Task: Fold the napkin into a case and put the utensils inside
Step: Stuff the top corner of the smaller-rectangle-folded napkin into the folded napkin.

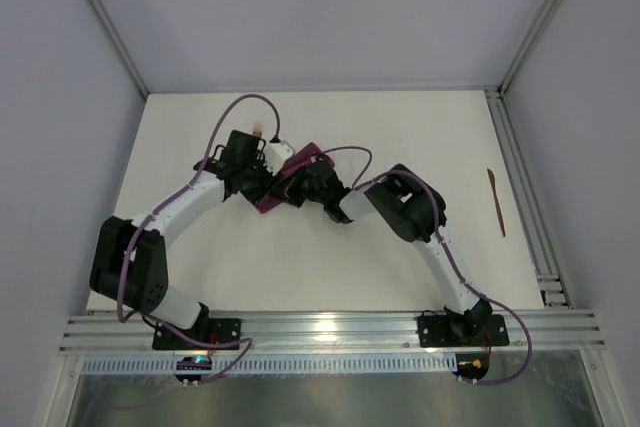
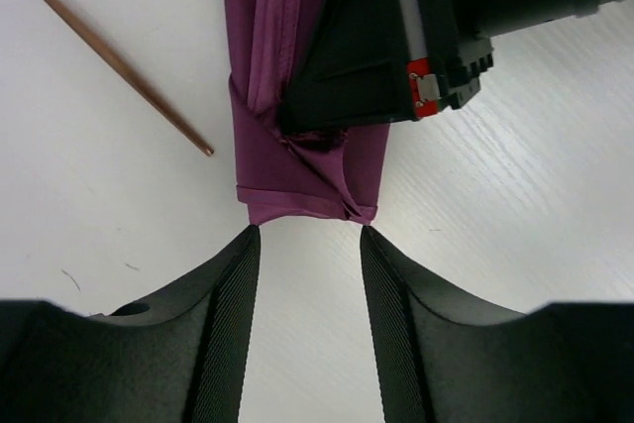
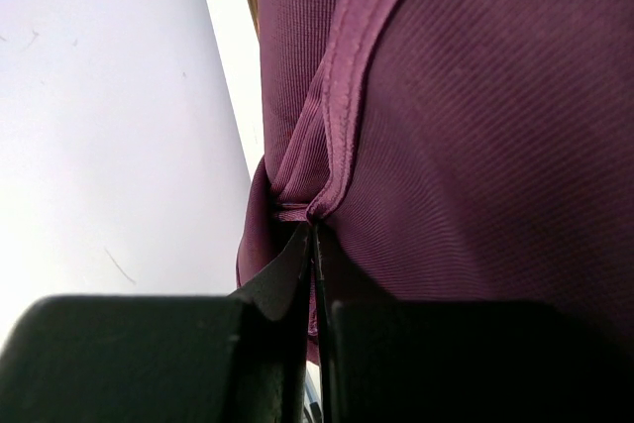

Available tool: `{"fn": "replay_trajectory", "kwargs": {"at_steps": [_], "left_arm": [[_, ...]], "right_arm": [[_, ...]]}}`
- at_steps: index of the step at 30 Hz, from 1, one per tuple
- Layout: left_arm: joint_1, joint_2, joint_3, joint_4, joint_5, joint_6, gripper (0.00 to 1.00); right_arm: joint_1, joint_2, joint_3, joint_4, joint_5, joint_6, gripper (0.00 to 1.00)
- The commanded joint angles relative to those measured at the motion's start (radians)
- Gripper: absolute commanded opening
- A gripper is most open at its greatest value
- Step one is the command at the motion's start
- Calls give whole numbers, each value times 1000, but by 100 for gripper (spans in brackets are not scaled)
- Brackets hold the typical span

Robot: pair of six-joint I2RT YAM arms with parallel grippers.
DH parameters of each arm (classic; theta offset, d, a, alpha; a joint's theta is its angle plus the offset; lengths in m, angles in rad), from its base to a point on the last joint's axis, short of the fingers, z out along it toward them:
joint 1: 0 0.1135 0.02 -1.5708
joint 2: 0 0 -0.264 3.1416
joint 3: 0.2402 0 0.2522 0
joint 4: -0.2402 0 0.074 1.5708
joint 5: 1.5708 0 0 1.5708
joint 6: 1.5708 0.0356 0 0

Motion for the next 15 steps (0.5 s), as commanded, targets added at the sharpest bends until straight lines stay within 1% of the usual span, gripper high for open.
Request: {"fn": "replay_trajectory", "kwargs": {"at_steps": [1,3,5,7,12,13,14,15], "left_arm": [[0,43,24,58,-95,-14,48],[0,106,63,51,-92,-5,52],[0,154,95,31,-95,2,54],[0,198,100,29,-92,6,55],[0,246,94,58,-100,3,55],[0,253,95,60,-100,3,55],[0,269,95,66,-100,3,52],[0,275,94,72,-132,-1,48]], "right_arm": [[-5,1,-2,-65,47,-22,3],[-4,1,4,-65,45,-20,3],[-4,2,7,-65,44,-20,3],[-5,-2,7,-61,44,-20,3],[-5,-5,19,-64,41,-23,3],[-5,-7,21,-67,39,-25,3],[-5,-7,24,-65,39,-26,3],[-5,-5,25,-65,36,-29,3]]}}
